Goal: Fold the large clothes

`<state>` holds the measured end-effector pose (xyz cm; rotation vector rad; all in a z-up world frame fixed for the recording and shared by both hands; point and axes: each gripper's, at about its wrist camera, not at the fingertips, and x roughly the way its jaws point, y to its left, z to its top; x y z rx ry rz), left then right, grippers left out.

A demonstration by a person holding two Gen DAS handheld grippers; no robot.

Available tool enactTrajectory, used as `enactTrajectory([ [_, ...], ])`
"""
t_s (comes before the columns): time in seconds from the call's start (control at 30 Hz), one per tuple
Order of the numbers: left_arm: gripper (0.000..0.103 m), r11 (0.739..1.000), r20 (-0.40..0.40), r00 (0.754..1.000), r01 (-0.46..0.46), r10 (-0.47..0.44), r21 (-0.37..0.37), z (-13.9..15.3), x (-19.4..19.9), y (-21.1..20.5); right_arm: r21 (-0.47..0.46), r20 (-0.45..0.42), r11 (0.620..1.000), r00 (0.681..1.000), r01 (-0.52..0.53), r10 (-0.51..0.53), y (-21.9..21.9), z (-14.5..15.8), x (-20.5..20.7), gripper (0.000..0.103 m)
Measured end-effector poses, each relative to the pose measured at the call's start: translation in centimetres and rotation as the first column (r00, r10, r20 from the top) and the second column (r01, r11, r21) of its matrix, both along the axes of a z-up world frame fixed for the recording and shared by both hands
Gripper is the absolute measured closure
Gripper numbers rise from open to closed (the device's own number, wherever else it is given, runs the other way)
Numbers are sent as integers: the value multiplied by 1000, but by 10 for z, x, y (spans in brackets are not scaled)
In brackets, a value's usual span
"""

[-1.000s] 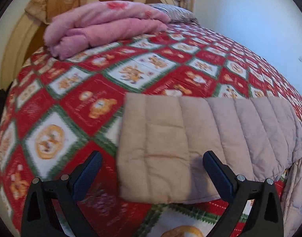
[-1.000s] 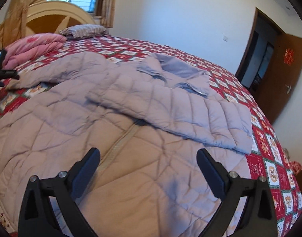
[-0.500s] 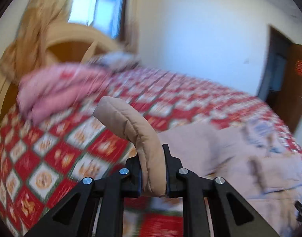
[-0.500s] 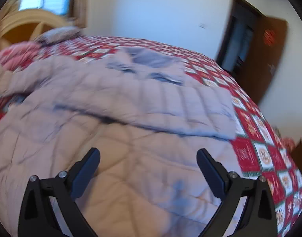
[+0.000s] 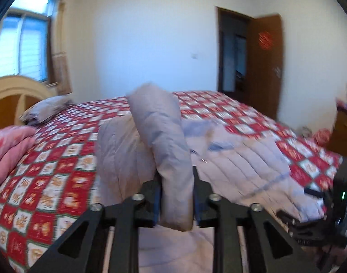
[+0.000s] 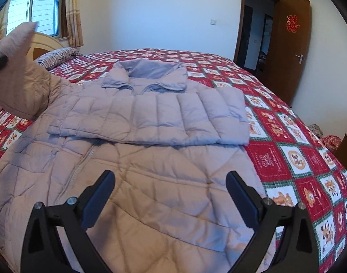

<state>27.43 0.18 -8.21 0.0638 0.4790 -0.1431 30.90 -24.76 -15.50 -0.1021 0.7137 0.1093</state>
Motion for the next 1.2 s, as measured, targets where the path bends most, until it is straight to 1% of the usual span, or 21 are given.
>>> enactTrajectory([
  [0.03,42,1000,-1,1000,5,-5,16,-5,0,-9,3,0,1000,1000,5,-5,-3,0,0,3],
  [0.1,24,1000,32,999,8,-8,8,-7,-3,-13,8,-6,1000,1000,13,-13,-10,-1,1,3],
  [0.13,20,1000,45,999,3,-4,9,-7,-4,-14,11,-11,1000,1000,16,-16,-12,-2,2,3],
  [0.2,14,999,71,997,-34,31,37,-5,-7,-11,21,-21,1000,1000,23,-23,-17,-4,3,3],
  [0.27,14,997,95,994,-52,46,53,-4,-10,-1,34,-30,999,999,29,-28,-19,-6,4,3],
  [0.37,12,991,75,991,-114,108,74,-14,-5,19,57,-43,998,999,21,-18,-17,-7,7,3],
  [0.43,12,971,48,978,-208,204,119,-29,5,42,91,-53,996,999,3,2,-12,-5,10,3],
  [0.53,12,937,-30,943,-324,330,132,-57,19,82,157,-76,987,995,-46,58,0,0,15,3],
  [0.6,12,914,-109,910,-387,400,124,-78,27,109,198,-92,978,992,-70,89,10,3,20,6],
  [0.67,12,897,-169,881,-427,441,117,-97,29,128,237,-108,967,986,-96,124,21,5,26,10],
  [0.77,12,885,-248,850,-456,464,91,-121,29,148,311,-157,943,972,-119,174,37,2,39,16],
  [0.8,12,882,-268,842,-465,469,81,-127,28,152,323,-179,938,966,-122,187,43,-2,44,20],
  [0.83,12,881,-282,839,-468,466,66,-131,28,156,318,-207,940,958,-123,196,50,-8,49,23],
  [0.87,12,882,-296,837,-469,461,48,-136,27,160,303,-232,944,951,-127,203,57,-14,53,37],
  [0.9,12,881,-304,834,-472,460,38,-138,28,160,290,-248,948,946,-131,207,61,-18,53,60],
  [0.97,12,883,-306,838,-469,452,21,-138,26,160,270,-258,954,944,-132,204,65,-24,54,79],
  [1.0,12,884,-307,839,-466,448,16,-139,26,160,261,-246,957,950,-126,192,63,-22,52,85],
  [1.07,12,886,-308,841,-464,445,14,-139,26,159,242,-222,964,961,-108,163,56,-16,50,89],
  [1.13,12,887,-310,842,-461,442,15,-140,27,159,227,-194,971,974,-74,120,43,-9,50,90],
  [1.2,12,891,-318,842,-455,436,17,-138,28,157,205,-188,977,977,-62,101,35,-6,52,89],
])
